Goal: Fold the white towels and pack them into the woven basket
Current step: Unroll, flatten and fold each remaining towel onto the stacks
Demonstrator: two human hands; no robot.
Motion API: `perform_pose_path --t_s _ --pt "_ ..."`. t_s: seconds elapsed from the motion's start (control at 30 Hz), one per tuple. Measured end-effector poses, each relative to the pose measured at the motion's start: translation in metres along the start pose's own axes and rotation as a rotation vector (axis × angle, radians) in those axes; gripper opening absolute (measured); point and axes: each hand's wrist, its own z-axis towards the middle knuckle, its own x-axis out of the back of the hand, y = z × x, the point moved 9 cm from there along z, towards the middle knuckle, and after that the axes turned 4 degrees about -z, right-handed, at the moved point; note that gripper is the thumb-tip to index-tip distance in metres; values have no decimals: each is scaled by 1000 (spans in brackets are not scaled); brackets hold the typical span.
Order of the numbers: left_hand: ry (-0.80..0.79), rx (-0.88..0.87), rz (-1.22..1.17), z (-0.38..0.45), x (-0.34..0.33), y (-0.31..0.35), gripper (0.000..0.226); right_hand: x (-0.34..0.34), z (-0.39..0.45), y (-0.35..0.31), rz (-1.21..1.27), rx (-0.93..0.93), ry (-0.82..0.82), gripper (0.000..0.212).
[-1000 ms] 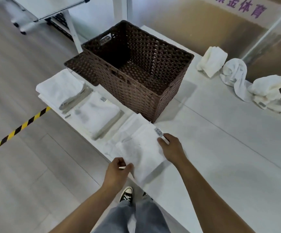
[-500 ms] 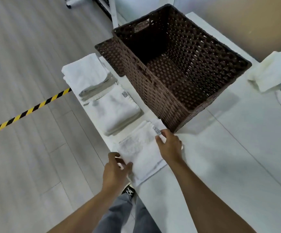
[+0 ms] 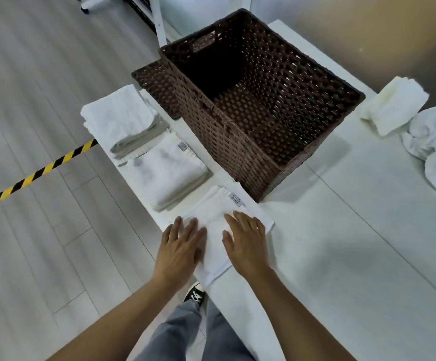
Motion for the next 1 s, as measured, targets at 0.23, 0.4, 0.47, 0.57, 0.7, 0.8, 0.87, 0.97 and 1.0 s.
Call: perform_pose_path --t_s 0.23,0.4,0.47,0.57,0.7,0.8,0.87,0.97,1.0 --pt "-34 -58 -96 2 32 13 59 43 -18 1 78 -121 83 45" --pt "58 -191 -186 3 75 53 54 81 -44 17 143 -273 162 47" --pt "107 -256 -214 3 92 73 51 99 -59 26 167 -345 213 47" --pt "182 -364 -273 2 113 101 46 127 -87 42 170 -434 299 46" --pt "224 -492 -349 1 130 144 40 154 -132 72 164 -567 379 41" --pt "211 -600 -377 0 132 185 40 166 -170 98 178 -662 428 41" --pt "190 -664 -377 -1 129 213 39 171 -195 116 185 -727 456 40" --pt "152 -743 -388 -3 122 258 37 173 -233 147 196 -828 490 40" --pt "138 -766 -397 -4 119 274 37 173 -244 158 204 -857 497 39"
